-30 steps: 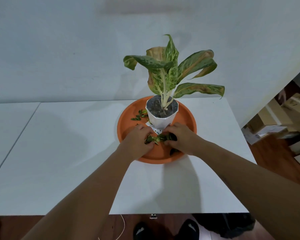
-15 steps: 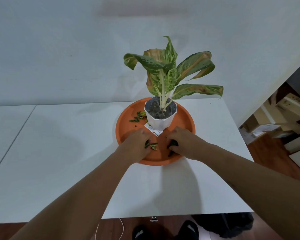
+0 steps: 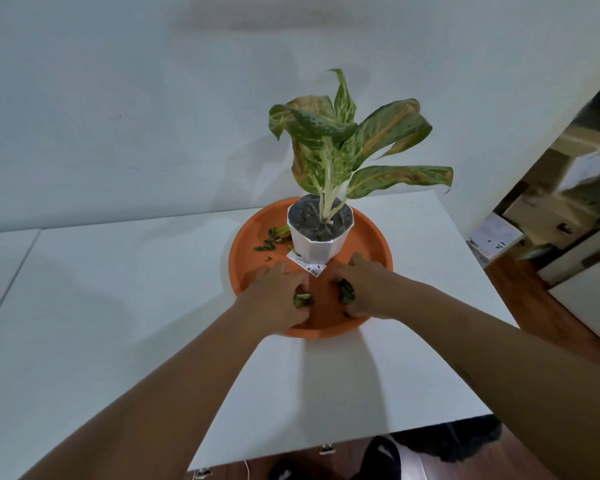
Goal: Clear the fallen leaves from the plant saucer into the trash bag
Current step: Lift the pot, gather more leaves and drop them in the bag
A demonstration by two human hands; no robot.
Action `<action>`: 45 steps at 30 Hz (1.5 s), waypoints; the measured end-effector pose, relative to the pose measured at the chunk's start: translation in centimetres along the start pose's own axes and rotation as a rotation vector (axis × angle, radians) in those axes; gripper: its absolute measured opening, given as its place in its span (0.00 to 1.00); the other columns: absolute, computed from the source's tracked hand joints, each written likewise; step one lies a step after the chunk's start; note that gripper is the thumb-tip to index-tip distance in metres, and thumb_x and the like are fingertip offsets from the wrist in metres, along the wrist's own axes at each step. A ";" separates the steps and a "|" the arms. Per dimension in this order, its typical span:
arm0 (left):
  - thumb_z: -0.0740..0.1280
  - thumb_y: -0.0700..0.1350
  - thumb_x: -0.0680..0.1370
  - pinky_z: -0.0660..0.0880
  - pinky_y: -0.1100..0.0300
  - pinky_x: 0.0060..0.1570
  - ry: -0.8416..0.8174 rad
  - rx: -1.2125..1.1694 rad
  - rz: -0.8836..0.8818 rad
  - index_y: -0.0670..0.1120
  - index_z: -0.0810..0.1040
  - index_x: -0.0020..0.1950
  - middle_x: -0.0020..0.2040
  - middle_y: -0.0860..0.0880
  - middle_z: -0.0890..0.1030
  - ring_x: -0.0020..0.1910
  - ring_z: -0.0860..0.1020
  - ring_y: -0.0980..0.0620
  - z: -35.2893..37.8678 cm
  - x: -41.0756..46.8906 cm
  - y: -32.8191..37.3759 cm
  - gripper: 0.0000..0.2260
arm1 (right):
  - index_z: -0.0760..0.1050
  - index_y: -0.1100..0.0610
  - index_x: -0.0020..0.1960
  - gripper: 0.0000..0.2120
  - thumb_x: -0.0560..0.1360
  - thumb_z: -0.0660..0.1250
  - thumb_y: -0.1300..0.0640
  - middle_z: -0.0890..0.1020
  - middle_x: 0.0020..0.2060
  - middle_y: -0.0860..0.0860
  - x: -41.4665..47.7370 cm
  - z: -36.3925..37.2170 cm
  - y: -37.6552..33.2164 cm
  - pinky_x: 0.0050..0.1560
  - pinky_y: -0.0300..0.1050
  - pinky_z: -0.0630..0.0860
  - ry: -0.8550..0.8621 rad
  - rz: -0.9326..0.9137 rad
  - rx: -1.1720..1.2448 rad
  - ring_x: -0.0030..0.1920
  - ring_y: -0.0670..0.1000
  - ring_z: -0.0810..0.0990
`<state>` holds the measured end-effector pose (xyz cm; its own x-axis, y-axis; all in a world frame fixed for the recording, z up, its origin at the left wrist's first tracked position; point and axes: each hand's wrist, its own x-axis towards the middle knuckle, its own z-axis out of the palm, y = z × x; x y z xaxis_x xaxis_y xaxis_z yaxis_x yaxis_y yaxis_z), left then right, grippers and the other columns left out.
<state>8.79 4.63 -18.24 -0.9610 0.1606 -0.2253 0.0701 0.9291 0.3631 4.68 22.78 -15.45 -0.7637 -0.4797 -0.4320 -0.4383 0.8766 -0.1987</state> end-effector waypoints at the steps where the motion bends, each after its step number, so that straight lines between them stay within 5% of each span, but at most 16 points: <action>1: 0.70 0.50 0.72 0.70 0.58 0.52 -0.020 -0.008 0.010 0.53 0.75 0.49 0.53 0.51 0.68 0.54 0.70 0.49 -0.2 0.0 -0.1 0.08 | 0.66 0.50 0.68 0.26 0.72 0.68 0.56 0.68 0.57 0.56 0.0 -0.1 -0.2 0.46 0.45 0.70 -0.007 0.007 0.011 0.51 0.57 0.72; 7: 0.68 0.36 0.73 0.76 0.59 0.45 0.024 -0.090 0.051 0.44 0.81 0.45 0.48 0.49 0.79 0.47 0.78 0.49 -0.5 0.3 -0.7 0.05 | 0.72 0.56 0.65 0.18 0.75 0.65 0.61 0.74 0.57 0.57 0.0 1.2 -1.3 0.46 0.41 0.69 0.105 0.044 0.084 0.54 0.57 0.77; 11: 0.68 0.35 0.74 0.71 0.72 0.34 0.095 -0.319 -0.021 0.47 0.81 0.41 0.40 0.53 0.80 0.37 0.79 0.54 -0.2 0.7 -1.1 0.08 | 0.81 0.55 0.57 0.16 0.73 0.64 0.66 0.82 0.53 0.53 -0.1 2.1 -0.8 0.47 0.35 0.71 0.227 0.094 0.337 0.53 0.54 0.80; 17: 0.73 0.38 0.72 0.75 0.65 0.46 0.194 -0.696 -0.112 0.50 0.84 0.44 0.41 0.55 0.83 0.41 0.81 0.57 -0.3 1.7 -0.7 0.07 | 0.80 0.54 0.39 0.08 0.73 0.68 0.65 0.81 0.35 0.49 -0.5 1.3 -0.8 0.28 0.26 0.69 0.385 0.289 0.966 0.35 0.47 0.77; 22: 0.75 0.40 0.72 0.80 0.58 0.52 0.184 -1.110 -0.311 0.48 0.84 0.48 0.45 0.47 0.86 0.47 0.85 0.50 -0.4 1.8 0.3 0.07 | 0.81 0.60 0.43 0.04 0.73 0.69 0.66 0.84 0.40 0.56 -1.3 1.3 -0.4 0.50 0.44 0.81 0.349 0.287 1.570 0.41 0.51 0.82; 25: 0.75 0.38 0.72 0.79 0.54 0.56 0.174 -1.272 -0.341 0.45 0.84 0.51 0.47 0.46 0.87 0.49 0.85 0.48 -0.3 1.8 0.8 0.09 | 0.80 0.64 0.46 0.04 0.74 0.67 0.69 0.84 0.38 0.55 -1.6 1.4 0.1 0.45 0.40 0.81 0.375 0.283 1.760 0.37 0.49 0.83; 37: 0.70 0.32 0.75 0.80 0.64 0.41 0.207 -1.565 -0.333 0.37 0.80 0.54 0.45 0.43 0.85 0.41 0.84 0.53 1.8 1.7 10.2 0.09 | 0.79 0.66 0.46 0.04 0.75 0.65 0.69 0.85 0.38 0.55 -6.9 1.0 6.7 0.41 0.36 0.81 0.354 0.190 2.038 0.37 0.48 0.84; 45: 0.68 0.31 0.76 0.79 0.66 0.43 0.274 -1.586 -0.281 0.36 0.80 0.51 0.48 0.41 0.83 0.44 0.81 0.50 6.0 2.6 21.3 0.06 | 0.79 0.65 0.46 0.04 0.75 0.65 0.69 0.86 0.35 0.53 -13.1 1.9 15.9 0.39 0.34 0.80 0.331 0.149 2.084 0.38 0.46 0.84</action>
<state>9.39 26.87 -16.52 -0.9236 -0.1656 -0.3456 -0.2685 -0.3639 0.8919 8.62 43.04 -14.59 -0.8720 -0.2016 -0.4461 0.4855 -0.4724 -0.7356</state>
